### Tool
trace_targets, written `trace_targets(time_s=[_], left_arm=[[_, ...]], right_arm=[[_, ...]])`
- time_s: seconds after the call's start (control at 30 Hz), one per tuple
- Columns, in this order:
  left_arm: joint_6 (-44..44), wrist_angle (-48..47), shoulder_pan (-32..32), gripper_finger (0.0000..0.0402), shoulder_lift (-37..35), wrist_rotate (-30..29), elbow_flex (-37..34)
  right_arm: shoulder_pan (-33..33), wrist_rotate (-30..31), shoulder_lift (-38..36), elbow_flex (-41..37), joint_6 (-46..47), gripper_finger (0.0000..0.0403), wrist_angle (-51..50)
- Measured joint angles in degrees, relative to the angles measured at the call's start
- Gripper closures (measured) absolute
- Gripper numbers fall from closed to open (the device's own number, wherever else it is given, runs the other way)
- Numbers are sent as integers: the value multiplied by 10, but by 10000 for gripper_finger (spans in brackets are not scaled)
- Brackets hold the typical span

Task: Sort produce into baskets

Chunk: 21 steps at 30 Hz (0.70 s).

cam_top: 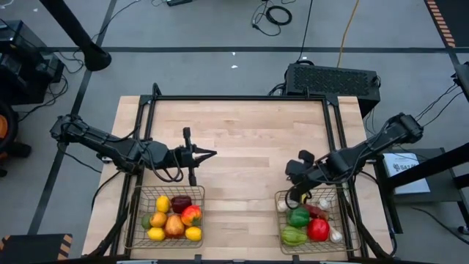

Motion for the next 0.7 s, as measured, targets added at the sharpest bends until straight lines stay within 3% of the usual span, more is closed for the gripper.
trace_targets(time_s=[0.3, 0.7], left_arm=[[-2, -1, 0, 382, 0, 0, 0], [-2, -2, 0, 382, 0, 0, 0]], right_arm=[[28, -68, -2, 17, 127, 403, -221], [129, -116, -7, 17, 278, 403, -254]])
